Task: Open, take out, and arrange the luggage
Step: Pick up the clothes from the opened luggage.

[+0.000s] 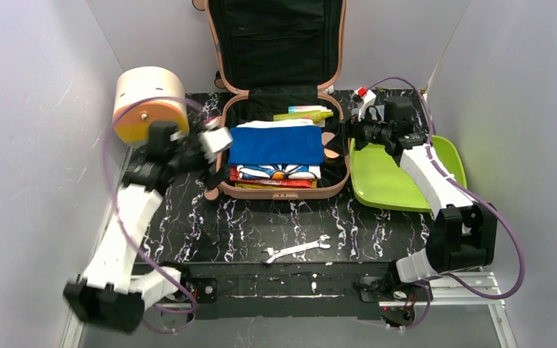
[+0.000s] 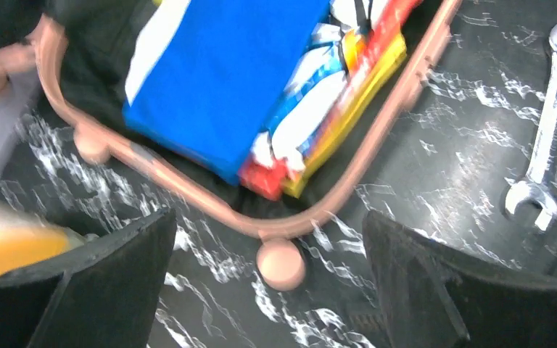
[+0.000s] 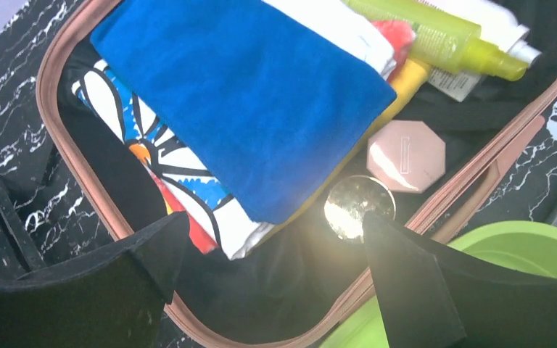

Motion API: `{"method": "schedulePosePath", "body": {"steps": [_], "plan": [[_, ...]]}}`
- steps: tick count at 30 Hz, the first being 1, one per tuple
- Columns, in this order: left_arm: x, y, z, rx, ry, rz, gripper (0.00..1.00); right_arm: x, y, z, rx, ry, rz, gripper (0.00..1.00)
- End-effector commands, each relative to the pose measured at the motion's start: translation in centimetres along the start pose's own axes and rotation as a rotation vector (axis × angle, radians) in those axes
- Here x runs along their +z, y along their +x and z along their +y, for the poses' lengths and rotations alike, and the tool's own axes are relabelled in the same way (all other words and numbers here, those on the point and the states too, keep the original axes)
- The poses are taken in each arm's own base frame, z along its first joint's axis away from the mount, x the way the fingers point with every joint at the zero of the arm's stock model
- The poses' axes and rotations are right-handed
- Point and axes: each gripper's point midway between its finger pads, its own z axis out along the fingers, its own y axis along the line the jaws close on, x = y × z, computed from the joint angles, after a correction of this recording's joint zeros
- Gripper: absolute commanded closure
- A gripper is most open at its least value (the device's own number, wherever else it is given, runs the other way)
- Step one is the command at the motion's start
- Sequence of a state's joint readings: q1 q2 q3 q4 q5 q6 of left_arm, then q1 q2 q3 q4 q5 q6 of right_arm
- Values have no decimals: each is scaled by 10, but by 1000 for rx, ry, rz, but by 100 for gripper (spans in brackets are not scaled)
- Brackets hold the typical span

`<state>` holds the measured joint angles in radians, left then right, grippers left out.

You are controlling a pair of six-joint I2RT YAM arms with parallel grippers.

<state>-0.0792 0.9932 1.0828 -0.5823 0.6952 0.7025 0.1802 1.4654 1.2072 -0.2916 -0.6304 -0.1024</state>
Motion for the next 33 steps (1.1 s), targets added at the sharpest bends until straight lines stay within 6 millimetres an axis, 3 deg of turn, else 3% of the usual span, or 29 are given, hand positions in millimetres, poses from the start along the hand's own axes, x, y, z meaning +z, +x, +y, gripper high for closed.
{"method": "schedulePosePath", "body": {"steps": [1, 5, 10, 12, 13, 16, 19, 29, 33], "plan": [[90, -47, 13, 264, 67, 102, 1, -6, -17, 0, -69, -40, -129, 2], [142, -75, -1, 378, 129, 113, 1, -25, -33, -14, -117, 62, -129, 2], [209, -79, -33, 543, 194, 174, 1, -34, -29, -27, -164, 145, -138, 2], [228, -73, -47, 588, 228, 179, 1, -37, -27, -35, -148, 172, -139, 2], [251, -63, -59, 638, 241, 187, 1, -44, -24, -50, -105, 200, -143, 2], [267, -59, -61, 655, 225, 183, 1, -51, -20, -57, -82, 203, -148, 2], [278, -58, -59, 665, 210, 182, 1, -51, -19, -53, -79, 181, -157, 2], [300, -41, -65, 694, 215, 208, 1, -65, -13, -71, -13, 209, -180, 1], [306, -33, -65, 698, 207, 229, 12, -62, -12, -70, 15, 182, -189, 2]]}}
